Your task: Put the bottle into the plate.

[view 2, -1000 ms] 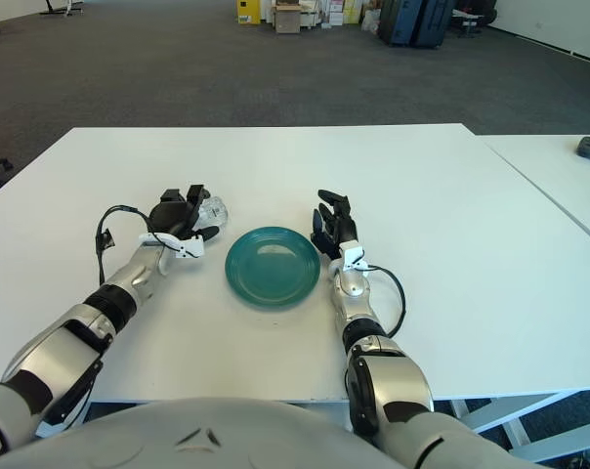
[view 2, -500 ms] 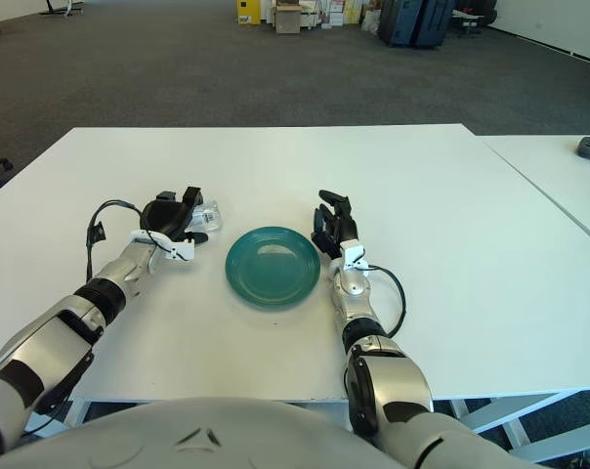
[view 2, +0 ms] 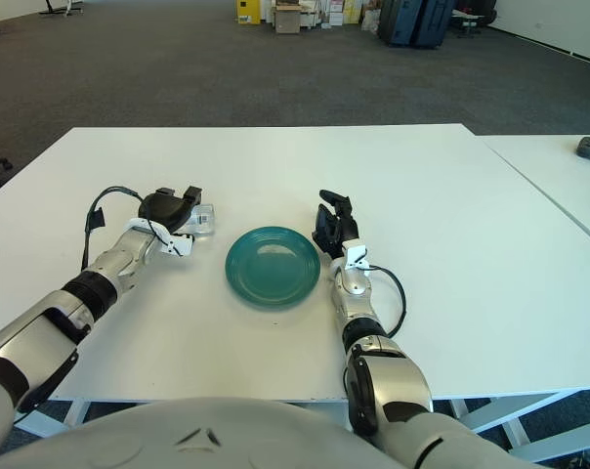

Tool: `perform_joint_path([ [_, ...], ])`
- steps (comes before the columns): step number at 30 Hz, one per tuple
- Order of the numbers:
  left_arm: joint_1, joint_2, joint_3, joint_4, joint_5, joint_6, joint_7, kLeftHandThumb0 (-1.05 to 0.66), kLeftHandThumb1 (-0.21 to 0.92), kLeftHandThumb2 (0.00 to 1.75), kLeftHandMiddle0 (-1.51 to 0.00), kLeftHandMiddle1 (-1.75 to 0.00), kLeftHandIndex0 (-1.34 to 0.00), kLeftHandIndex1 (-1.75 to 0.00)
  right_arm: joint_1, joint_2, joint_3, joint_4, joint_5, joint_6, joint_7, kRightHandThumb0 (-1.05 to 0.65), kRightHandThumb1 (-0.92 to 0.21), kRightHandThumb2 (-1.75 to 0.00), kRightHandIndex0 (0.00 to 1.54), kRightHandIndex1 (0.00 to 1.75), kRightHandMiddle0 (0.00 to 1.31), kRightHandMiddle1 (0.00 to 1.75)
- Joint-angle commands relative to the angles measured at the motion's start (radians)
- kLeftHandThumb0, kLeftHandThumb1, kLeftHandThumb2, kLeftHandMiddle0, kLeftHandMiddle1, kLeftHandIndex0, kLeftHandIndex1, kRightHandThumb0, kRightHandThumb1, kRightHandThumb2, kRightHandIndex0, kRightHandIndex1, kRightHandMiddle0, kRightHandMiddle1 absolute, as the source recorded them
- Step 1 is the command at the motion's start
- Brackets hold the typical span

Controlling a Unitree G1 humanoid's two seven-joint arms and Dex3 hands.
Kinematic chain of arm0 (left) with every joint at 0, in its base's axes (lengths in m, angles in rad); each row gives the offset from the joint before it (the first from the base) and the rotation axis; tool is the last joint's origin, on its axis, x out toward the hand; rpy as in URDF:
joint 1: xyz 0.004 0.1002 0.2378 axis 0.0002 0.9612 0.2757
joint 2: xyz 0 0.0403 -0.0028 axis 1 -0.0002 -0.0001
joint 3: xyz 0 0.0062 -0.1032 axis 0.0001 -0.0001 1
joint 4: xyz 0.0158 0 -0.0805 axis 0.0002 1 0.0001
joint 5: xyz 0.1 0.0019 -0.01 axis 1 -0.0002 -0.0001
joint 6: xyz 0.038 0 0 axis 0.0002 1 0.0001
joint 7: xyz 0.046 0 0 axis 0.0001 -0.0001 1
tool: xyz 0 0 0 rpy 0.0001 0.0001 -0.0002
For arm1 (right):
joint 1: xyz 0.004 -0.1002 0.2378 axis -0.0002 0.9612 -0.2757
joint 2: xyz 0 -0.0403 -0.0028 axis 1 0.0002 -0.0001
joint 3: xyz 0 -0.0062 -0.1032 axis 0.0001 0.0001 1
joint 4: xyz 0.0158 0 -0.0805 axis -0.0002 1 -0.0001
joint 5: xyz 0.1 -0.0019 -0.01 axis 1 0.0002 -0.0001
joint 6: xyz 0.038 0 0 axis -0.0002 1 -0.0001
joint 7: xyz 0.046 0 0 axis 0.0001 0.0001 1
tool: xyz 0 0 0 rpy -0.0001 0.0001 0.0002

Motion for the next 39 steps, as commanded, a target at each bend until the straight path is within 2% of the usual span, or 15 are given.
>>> perform_joint_path([
  [1, 0.017, 0.028, 0.002, -0.028, 0.008, -0.012, -0.005, -0.48, 0.31, 1.32, -1.02, -1.75, -0.62, -1.75, 0.088, 0.013, -0.016, 0.076, 0.025, 0.071, 0.016, -0.78, -0.92, -0.92, 0.41, 0.03, 0.0, 0.96],
  [7, 0.03, 0.033, 0.033, -0.049, -0.014, -0.051, 0.052, -0.48, 0.29, 1.34, -1.07, -1.75, -0.63, -1.75, 0.088, 0.011, -0.017, 0.078, 0.029, 0.069, 0.028, -0.8, -0.92, -0.94, 0.41, 0.03, 0.0, 0.95],
  [12, 0.046, 0.039, 0.082, -0.072, -0.06, -0.138, 0.144, -0.48, 0.29, 1.34, -1.1, -1.75, -0.63, -1.75, 0.086, 0.01, -0.021, 0.081, 0.033, 0.076, 0.035, -0.8, -0.92, -0.94, 0.42, 0.03, 0.0, 0.94],
  [19, 0.064, 0.044, 0.136, -0.128, -0.098, -0.222, 0.206, -0.48, 0.3, 1.33, -1.13, -1.75, -0.62, -1.75, 0.086, 0.011, -0.028, 0.085, 0.036, 0.082, 0.036, -0.79, -0.92, -0.94, 0.43, 0.04, 0.0, 0.94],
  [30, 0.117, 0.026, 0.216, -0.349, -0.135, -0.217, 0.156, -0.46, 0.33, 1.29, -1.13, -1.75, -0.59, -1.75, 0.086, 0.008, -0.029, 0.091, 0.032, 0.082, 0.038, -0.78, -0.92, -0.94, 0.43, 0.04, 0.0, 0.96],
  [34, 0.137, 0.014, 0.231, -0.41, -0.14, -0.216, 0.143, -0.46, 0.34, 1.29, -1.14, -1.75, -0.59, -1.75, 0.086, 0.006, -0.03, 0.094, 0.034, 0.083, 0.044, -0.77, -0.92, -0.93, 0.43, 0.04, 0.0, 0.95],
  [39, 0.167, -0.03, 0.226, -0.521, -0.153, -0.218, 0.105, -0.46, 0.34, 1.28, -1.14, -1.75, -0.59, -1.75, 0.083, 0.004, -0.034, 0.101, 0.037, 0.091, 0.047, -0.78, -0.92, -0.93, 0.43, 0.04, 0.0, 0.95],
])
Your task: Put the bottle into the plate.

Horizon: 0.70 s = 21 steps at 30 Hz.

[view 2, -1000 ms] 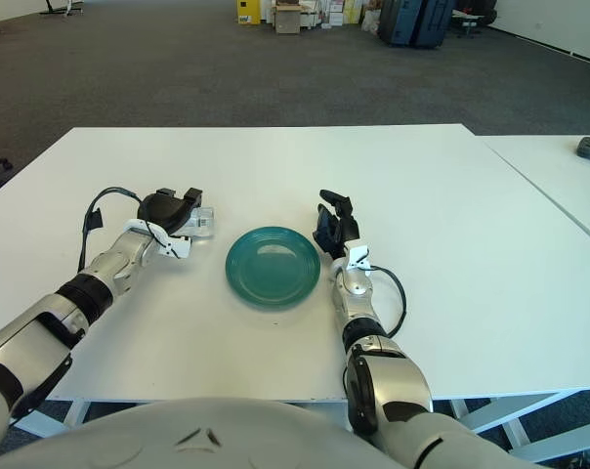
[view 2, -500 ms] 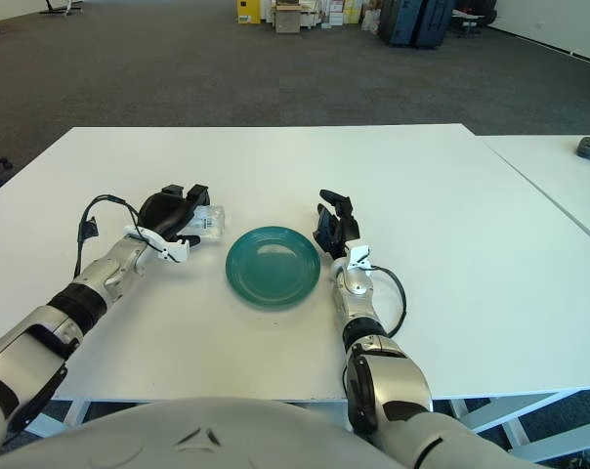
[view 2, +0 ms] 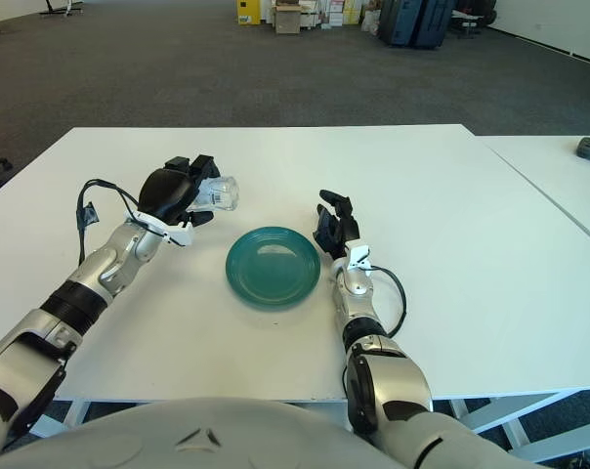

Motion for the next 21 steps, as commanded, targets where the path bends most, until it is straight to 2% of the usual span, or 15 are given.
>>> perform_joint_path([
  [1, 0.007, -0.028, 0.006, -0.07, -0.008, -0.002, -0.024, -0.46, 0.34, 1.28, -1.14, -1.75, -0.59, -1.75, 0.087, 0.004, -0.013, 0.093, 0.015, 0.088, 0.0, -0.78, -0.92, -0.93, 0.43, 0.04, 0.0, 0.95],
  [11, -0.01, -0.081, -0.037, -0.128, 0.015, -0.056, -0.095, -0.46, 0.33, 1.29, -1.15, -1.75, -0.59, -1.75, 0.083, 0.003, -0.017, 0.103, 0.016, 0.089, -0.005, -0.77, -0.92, -0.93, 0.44, 0.04, 0.0, 0.97],
  [21, -0.023, -0.107, -0.127, -0.15, 0.122, -0.093, -0.146, -0.48, 0.3, 1.33, -1.11, -1.75, -0.62, -1.75, 0.086, 0.002, -0.02, 0.107, 0.021, 0.082, 0.018, -0.78, -0.92, -0.95, 0.45, 0.04, 0.0, 0.95],
])
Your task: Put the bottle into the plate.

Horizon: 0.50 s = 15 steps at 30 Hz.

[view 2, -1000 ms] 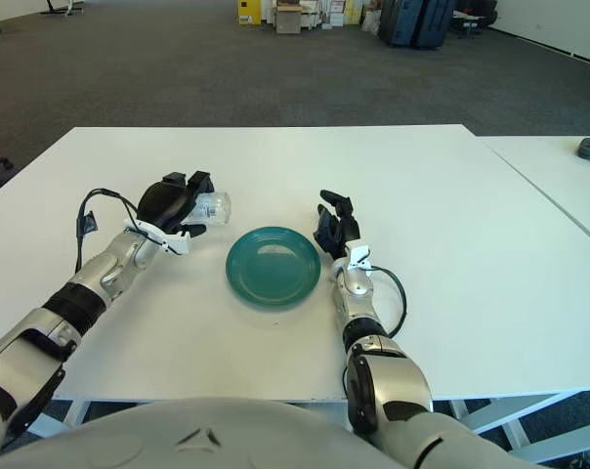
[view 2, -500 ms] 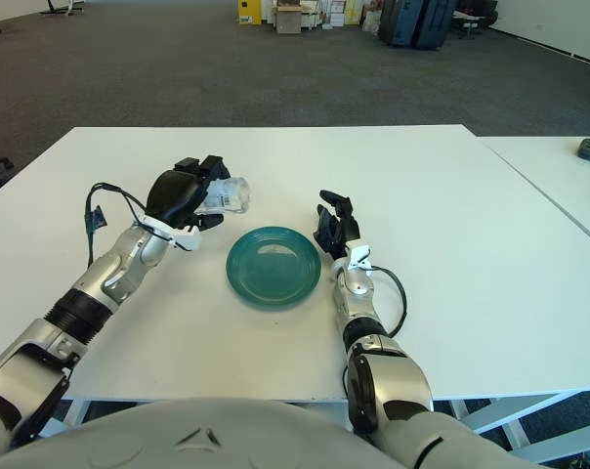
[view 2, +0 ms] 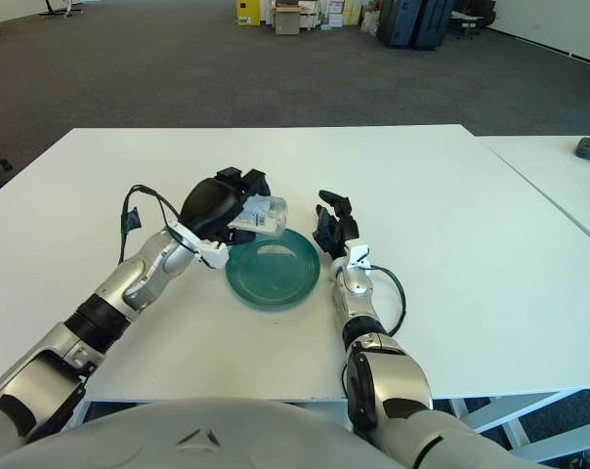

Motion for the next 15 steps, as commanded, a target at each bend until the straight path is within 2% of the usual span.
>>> perform_joint_path([
  [1, -0.042, -0.002, -0.022, -0.015, 0.028, -0.027, -0.015, -0.48, 0.29, 1.34, -1.11, -1.75, -0.62, -1.75, 0.097, 0.008, -0.018, 0.089, 0.022, 0.08, 0.017, -0.78, -0.92, -0.95, 0.45, 0.04, 0.0, 0.95],
  [10, -0.049, -0.014, -0.047, -0.051, 0.036, -0.07, -0.097, -0.48, 0.31, 1.32, -1.09, -1.75, -0.61, -1.75, 0.091, 0.006, -0.024, 0.088, 0.031, 0.084, 0.046, -0.77, -0.92, -0.98, 0.41, 0.02, 0.0, 0.92],
  [15, -0.069, -0.042, -0.078, -0.028, 0.029, -0.081, -0.173, -0.47, 0.32, 1.31, -1.07, -1.75, -0.61, -1.75, 0.087, 0.011, -0.008, 0.084, 0.006, 0.068, -0.013, -0.79, -0.92, -1.02, 0.41, 0.02, 0.0, 0.94],
])
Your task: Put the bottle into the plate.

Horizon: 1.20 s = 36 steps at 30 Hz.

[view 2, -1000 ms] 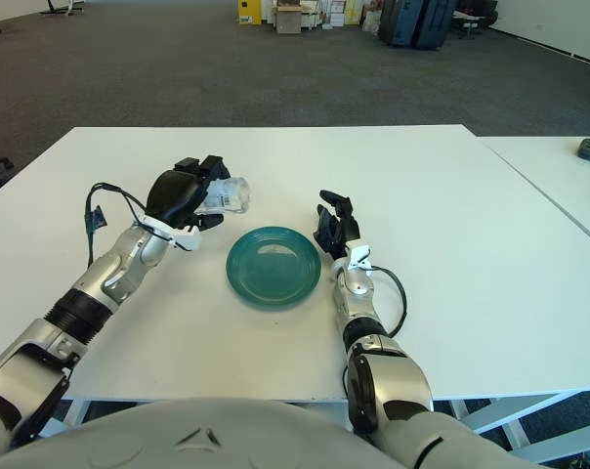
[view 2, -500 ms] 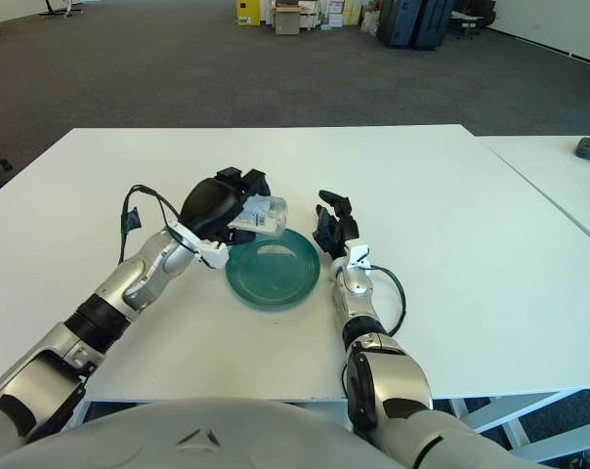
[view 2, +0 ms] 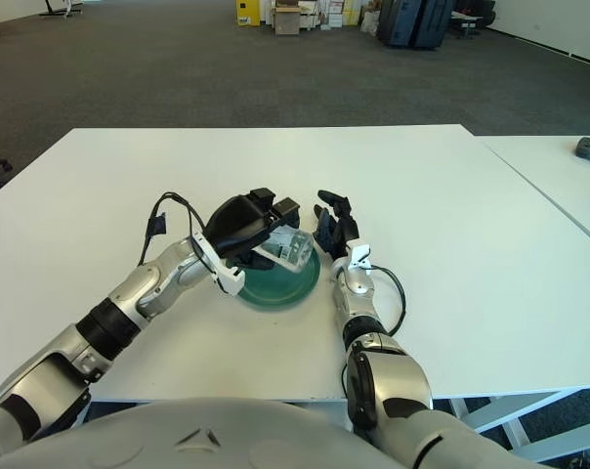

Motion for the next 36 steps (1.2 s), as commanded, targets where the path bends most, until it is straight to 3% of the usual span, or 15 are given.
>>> perform_joint_path([
  [1, -0.058, -0.016, -0.011, 0.005, 0.001, -0.003, -0.046, -0.47, 0.32, 1.31, -1.06, -1.75, -0.61, -1.75, 0.089, 0.013, 0.003, 0.081, -0.013, 0.066, -0.048, -0.79, -0.92, -1.03, 0.41, 0.02, 0.0, 0.94],
  [7, -0.064, -0.041, -0.051, 0.067, 0.038, -0.001, -0.046, -0.47, 0.31, 1.31, -1.06, -1.75, -0.61, -1.75, 0.107, 0.03, 0.024, 0.083, -0.042, 0.027, -0.122, -0.83, -0.92, -1.07, 0.45, 0.04, 0.0, 0.95],
  [20, -0.043, -0.036, -0.047, 0.085, 0.029, 0.012, -0.088, -0.48, 0.31, 1.32, -0.99, -1.75, -0.62, -1.75, 0.11, 0.034, 0.0, 0.083, -0.003, 0.042, -0.08, -0.82, -0.92, -1.08, 0.42, 0.03, 0.0, 0.83],
  [36, -0.039, -0.049, -0.012, 0.124, -0.031, 0.034, -0.085, -0.46, 0.37, 1.25, -0.94, -1.75, -0.57, -1.75, 0.093, 0.013, -0.015, 0.096, 0.018, 0.104, 0.008, -0.82, -0.92, -1.05, 0.35, 0.0, 0.0, 0.82],
])
